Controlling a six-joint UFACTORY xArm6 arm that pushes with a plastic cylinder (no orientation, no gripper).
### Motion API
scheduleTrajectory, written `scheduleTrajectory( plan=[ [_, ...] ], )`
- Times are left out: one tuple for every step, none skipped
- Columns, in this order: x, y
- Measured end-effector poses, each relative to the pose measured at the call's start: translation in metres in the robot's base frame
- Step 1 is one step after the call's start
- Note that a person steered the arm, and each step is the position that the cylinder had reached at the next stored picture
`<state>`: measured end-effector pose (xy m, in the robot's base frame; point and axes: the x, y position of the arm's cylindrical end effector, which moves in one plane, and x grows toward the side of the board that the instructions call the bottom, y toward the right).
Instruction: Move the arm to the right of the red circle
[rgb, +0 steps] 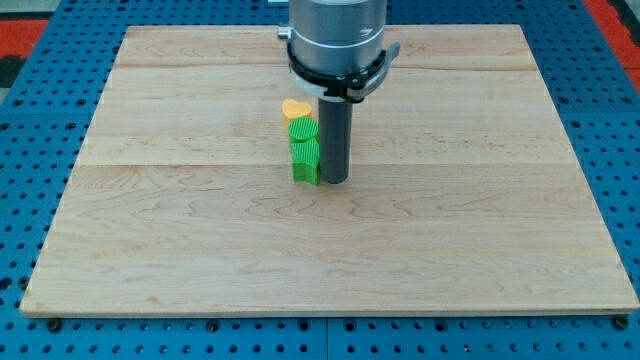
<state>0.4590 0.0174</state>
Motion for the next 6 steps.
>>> scheduleTrajectory(
  plan=[
    [-0.002, 0.042],
    [-0.055, 0.108],
    [-0.138, 0.114],
    [-0.169, 0.116],
    [-0.177, 0.069],
    [-0.181, 0.045]
  ],
)
